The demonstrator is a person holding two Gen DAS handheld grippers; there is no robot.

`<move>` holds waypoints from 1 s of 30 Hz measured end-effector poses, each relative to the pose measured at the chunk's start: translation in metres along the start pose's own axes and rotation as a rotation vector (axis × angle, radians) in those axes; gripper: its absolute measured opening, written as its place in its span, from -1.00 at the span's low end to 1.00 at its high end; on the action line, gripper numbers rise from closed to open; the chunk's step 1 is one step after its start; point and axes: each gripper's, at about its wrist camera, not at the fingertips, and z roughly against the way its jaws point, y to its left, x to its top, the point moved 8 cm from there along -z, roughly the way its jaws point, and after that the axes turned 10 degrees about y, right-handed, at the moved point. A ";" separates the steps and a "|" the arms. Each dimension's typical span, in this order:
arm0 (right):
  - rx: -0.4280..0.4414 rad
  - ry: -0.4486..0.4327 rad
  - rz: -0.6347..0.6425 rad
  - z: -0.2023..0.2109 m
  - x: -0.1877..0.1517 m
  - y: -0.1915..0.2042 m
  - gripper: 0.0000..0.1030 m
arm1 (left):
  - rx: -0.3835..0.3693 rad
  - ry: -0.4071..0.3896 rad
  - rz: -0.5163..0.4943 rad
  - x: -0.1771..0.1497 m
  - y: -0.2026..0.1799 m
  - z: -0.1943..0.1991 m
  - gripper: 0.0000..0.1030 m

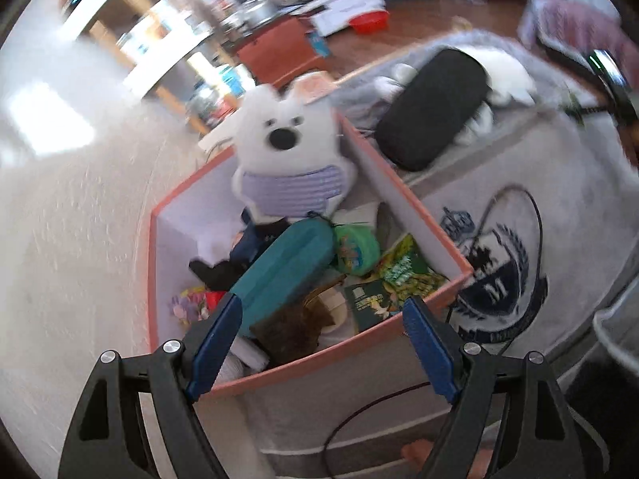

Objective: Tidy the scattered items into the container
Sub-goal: 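Grasp the small green pea packet with the right tool, then grasp the black pouch with the left tool while the right tool carries the pea packet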

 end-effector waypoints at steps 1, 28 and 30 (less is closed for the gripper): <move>0.038 0.020 0.035 -0.005 -0.001 0.006 -0.06 | 0.002 -0.013 -0.050 0.005 -0.011 0.003 0.60; 0.608 -0.100 -0.174 0.077 0.041 -0.005 -0.41 | 0.299 0.107 -0.459 0.263 -0.157 -0.191 0.40; 0.579 -0.104 -0.144 0.077 0.040 -0.001 -0.41 | 0.122 0.119 -0.413 0.260 -0.149 -0.173 0.22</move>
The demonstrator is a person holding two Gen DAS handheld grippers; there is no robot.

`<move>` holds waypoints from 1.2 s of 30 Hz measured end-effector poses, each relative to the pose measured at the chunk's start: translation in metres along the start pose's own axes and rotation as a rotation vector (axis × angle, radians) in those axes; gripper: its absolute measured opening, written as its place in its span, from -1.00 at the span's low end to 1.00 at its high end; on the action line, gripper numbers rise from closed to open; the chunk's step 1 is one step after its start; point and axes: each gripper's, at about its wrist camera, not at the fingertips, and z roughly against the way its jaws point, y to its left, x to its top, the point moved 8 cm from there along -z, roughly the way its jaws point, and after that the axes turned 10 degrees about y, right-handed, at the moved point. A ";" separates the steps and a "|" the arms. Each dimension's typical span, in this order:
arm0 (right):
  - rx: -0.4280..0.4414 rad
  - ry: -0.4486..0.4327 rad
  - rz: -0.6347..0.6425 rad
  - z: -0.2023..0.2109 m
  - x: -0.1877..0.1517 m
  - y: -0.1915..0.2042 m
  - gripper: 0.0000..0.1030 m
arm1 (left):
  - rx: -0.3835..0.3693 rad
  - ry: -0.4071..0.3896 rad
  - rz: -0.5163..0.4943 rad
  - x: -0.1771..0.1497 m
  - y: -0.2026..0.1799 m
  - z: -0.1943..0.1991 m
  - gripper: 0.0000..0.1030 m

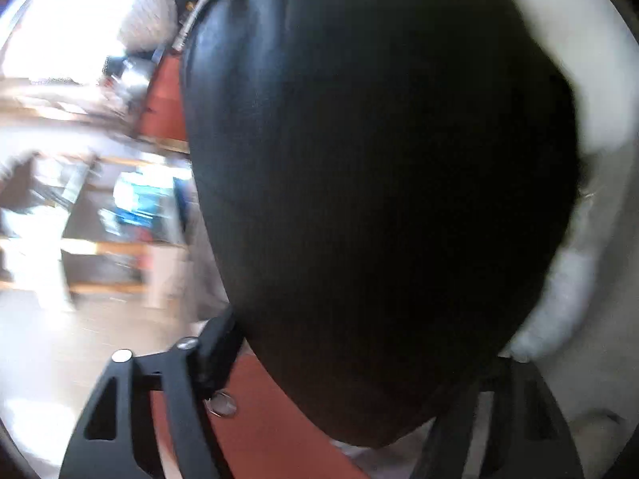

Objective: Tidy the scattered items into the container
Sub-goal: 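Grasp the black pouch with the left tool while the right tool carries the pea packet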

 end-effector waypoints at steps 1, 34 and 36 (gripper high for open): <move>-0.010 -0.003 0.017 0.000 0.000 0.003 -0.41 | -0.062 -0.015 0.013 -0.005 0.003 0.008 0.15; 0.248 0.050 0.668 0.007 -0.144 0.442 0.54 | -0.285 -0.202 0.687 -0.370 0.266 0.158 0.61; 0.209 0.016 0.703 0.003 -0.150 0.458 0.75 | -0.283 -0.237 0.705 -0.376 0.271 0.169 0.73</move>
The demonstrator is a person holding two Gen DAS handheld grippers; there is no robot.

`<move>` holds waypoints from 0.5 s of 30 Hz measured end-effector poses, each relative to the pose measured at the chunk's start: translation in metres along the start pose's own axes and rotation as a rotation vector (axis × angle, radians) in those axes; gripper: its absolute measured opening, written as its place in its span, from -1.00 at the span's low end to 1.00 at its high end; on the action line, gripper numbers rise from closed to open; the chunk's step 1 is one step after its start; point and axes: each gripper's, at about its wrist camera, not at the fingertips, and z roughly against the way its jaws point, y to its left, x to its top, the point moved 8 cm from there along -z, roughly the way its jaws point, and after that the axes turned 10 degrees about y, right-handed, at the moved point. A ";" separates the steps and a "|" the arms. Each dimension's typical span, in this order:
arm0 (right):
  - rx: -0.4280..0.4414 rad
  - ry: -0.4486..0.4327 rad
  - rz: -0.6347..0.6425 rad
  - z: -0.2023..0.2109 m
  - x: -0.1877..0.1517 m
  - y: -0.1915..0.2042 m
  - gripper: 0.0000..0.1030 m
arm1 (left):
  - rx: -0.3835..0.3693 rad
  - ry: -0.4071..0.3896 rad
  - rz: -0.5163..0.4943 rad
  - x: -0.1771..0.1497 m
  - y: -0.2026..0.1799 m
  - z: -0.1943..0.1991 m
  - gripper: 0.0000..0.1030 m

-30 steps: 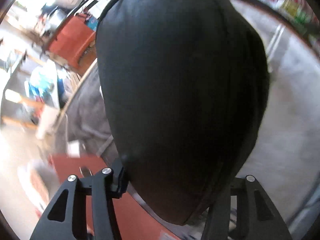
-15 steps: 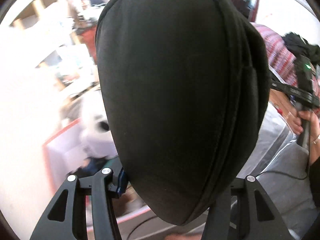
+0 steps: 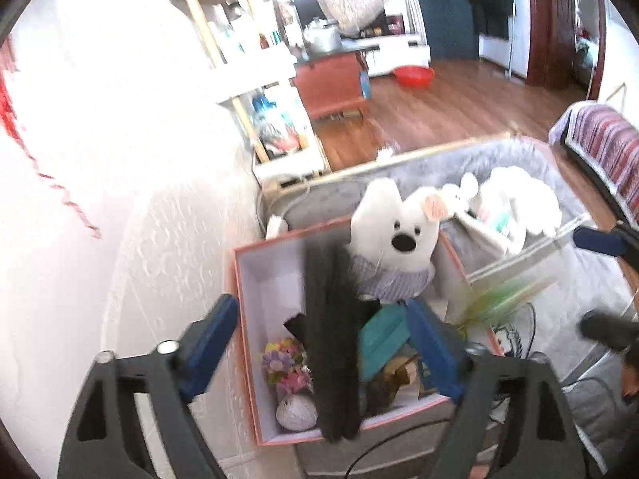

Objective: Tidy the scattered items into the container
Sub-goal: 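Grasp the black pouch with the left tool while the right tool carries the pea packet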

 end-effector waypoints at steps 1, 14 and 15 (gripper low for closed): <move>-0.013 -0.005 0.028 -0.003 0.004 0.007 0.74 | -0.011 -0.015 0.006 0.003 0.005 0.002 0.74; -0.127 0.015 -0.139 0.023 -0.016 -0.109 0.24 | -0.529 0.015 0.212 0.056 -0.079 -0.024 0.76; -0.131 0.031 -0.162 0.021 -0.019 -0.127 0.10 | -0.565 0.038 0.242 0.068 -0.095 -0.037 0.76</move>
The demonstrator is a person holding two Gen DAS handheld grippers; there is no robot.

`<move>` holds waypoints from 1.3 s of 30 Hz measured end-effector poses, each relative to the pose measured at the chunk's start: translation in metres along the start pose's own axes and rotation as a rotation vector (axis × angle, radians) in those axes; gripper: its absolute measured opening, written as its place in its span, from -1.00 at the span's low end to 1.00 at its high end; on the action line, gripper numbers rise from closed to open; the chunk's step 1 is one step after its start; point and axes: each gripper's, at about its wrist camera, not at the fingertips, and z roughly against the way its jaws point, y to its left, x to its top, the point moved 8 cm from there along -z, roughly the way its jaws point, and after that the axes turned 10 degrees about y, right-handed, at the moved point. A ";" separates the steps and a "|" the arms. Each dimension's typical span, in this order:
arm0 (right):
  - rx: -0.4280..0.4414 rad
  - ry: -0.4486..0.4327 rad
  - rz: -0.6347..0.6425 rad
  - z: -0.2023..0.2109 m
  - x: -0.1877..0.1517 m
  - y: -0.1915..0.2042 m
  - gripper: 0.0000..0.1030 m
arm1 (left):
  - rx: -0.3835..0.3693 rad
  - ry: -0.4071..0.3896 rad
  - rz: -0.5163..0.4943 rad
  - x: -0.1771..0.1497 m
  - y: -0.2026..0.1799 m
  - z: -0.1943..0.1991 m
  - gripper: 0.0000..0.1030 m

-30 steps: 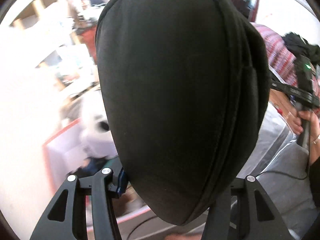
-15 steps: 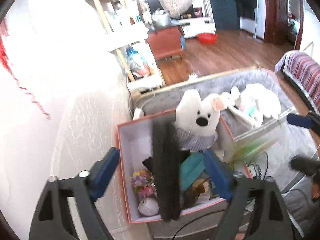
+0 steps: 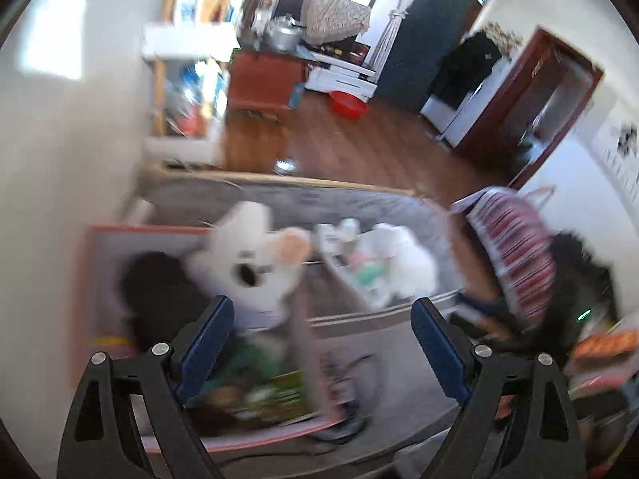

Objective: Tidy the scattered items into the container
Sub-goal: 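Drop the black pouch and pea packet into the box with both tools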

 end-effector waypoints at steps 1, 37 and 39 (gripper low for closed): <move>-0.001 0.031 -0.027 -0.008 -0.001 -0.022 0.05 | -0.017 0.016 0.017 0.006 -0.007 -0.015 0.75; 0.228 0.212 -0.335 -0.198 -0.072 -0.217 -0.86 | 0.119 0.357 0.204 0.028 -0.018 -0.387 0.07; 0.207 0.233 -0.326 -0.202 -0.079 -0.215 -0.86 | 0.165 0.377 0.176 0.016 -0.010 -0.397 -0.06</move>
